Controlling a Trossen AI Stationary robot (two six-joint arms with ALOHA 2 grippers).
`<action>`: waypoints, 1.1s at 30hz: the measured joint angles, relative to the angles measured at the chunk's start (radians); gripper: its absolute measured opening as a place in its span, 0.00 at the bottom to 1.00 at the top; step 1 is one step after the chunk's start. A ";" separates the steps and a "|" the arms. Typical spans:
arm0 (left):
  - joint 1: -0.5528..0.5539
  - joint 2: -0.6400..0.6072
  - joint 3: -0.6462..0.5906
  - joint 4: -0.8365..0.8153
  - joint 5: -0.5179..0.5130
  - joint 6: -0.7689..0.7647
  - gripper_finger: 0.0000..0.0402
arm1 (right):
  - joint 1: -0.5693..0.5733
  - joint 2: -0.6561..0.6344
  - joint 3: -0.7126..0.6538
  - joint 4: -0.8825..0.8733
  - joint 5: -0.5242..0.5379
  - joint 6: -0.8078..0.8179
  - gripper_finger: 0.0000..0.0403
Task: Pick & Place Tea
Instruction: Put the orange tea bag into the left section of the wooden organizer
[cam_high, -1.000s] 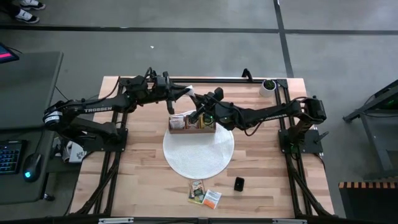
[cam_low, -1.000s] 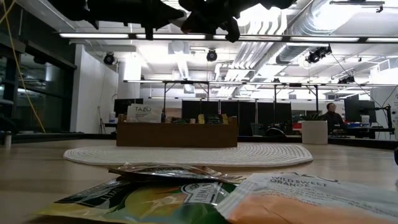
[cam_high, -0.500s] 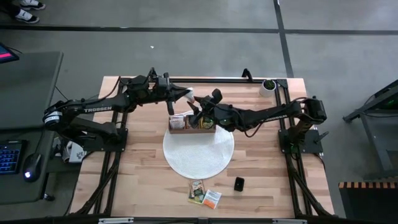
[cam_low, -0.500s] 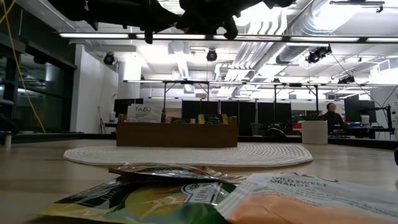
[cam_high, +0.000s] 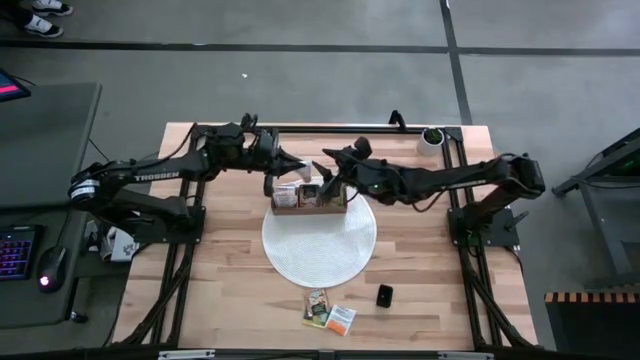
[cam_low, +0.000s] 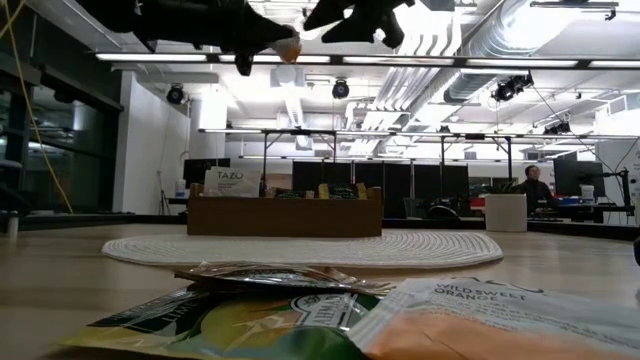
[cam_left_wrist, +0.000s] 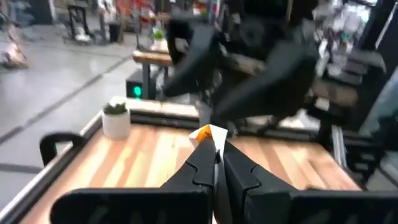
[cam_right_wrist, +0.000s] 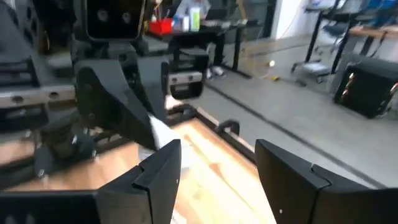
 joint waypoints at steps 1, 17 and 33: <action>0.000 -0.013 0.000 -0.034 0.011 0.014 0.00 | 0.000 -0.011 0.000 -0.030 -0.013 0.008 0.50; -0.002 -0.131 -0.001 -0.552 0.075 0.226 0.00 | 0.036 -0.158 0.000 -0.304 -0.174 0.114 0.50; -0.128 0.014 0.000 -0.638 -0.053 0.339 0.00 | 0.062 -0.156 -0.009 -0.329 -0.180 0.141 0.50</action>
